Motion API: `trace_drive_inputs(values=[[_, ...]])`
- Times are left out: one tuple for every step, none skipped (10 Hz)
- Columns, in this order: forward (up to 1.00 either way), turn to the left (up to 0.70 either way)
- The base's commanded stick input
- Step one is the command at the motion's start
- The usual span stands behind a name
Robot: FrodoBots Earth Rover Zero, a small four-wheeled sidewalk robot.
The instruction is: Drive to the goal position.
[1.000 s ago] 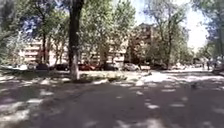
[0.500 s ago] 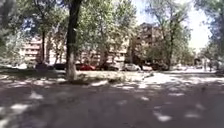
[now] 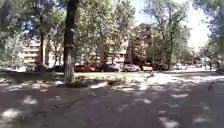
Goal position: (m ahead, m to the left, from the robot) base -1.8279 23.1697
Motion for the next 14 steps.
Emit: trace_drive_inputs(values=[[0.00,-0.85],[0.24,-0.70],[0.85,-0.34],[0.85,-0.34],[0.85,-0.34],[0.85,-0.34],[0.85,-0.34],[0.85,-0.34],[0.85,-0.34],[0.85,-0.34],[0.85,-0.34],[0.85,-0.34],[0.85,-0.34],[0.51,-0.20]])
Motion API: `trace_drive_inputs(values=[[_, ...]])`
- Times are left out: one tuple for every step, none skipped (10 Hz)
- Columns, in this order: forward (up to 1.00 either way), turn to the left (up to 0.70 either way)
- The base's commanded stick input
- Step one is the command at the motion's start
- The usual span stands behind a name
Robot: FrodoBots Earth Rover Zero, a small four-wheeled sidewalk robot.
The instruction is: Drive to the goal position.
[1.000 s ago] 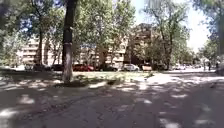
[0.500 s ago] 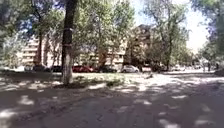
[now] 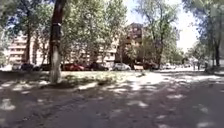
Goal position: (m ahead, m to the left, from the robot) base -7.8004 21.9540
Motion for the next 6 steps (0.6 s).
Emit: trace_drive_inputs(values=[[0.00,0.00],[0.00,0.00],[0.00,0.00],[-0.10,0.00],[-0.19,0.00],[-0.34,0.00]])
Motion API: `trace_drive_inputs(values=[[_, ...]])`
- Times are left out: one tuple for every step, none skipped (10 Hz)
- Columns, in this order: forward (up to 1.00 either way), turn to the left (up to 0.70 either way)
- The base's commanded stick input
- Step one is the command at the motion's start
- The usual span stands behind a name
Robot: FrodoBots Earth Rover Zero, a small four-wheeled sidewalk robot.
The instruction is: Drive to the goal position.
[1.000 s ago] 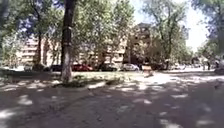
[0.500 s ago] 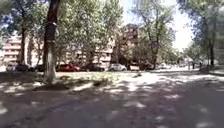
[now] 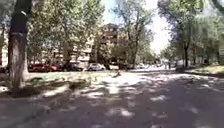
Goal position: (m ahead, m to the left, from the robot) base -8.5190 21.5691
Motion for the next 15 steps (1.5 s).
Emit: trace_drive_inputs(values=[[-0.51,0.00],[-0.67,0.00],[-0.83,0.00],[-0.85,0.00],[-0.85,0.00],[-0.85,0.00],[-0.85,0.00],[-0.85,0.00],[-0.85,0.00],[-0.85,0.00],[-0.85,0.00],[-0.85,-0.11],[-0.85,-0.23],[-0.85,-0.29],[-0.85,-0.34]])
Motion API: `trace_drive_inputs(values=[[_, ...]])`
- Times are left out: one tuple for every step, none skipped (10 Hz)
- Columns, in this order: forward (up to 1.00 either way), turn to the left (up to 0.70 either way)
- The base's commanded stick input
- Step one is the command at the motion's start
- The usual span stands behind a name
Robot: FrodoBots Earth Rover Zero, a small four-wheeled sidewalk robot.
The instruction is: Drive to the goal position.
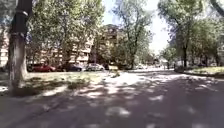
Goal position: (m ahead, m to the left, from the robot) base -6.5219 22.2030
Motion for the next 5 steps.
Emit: trace_drive_inputs(values=[[-0.85,-0.34],[-0.85,-0.34],[-0.85,-0.34],[-0.85,-0.34],[-0.85,-0.34]])
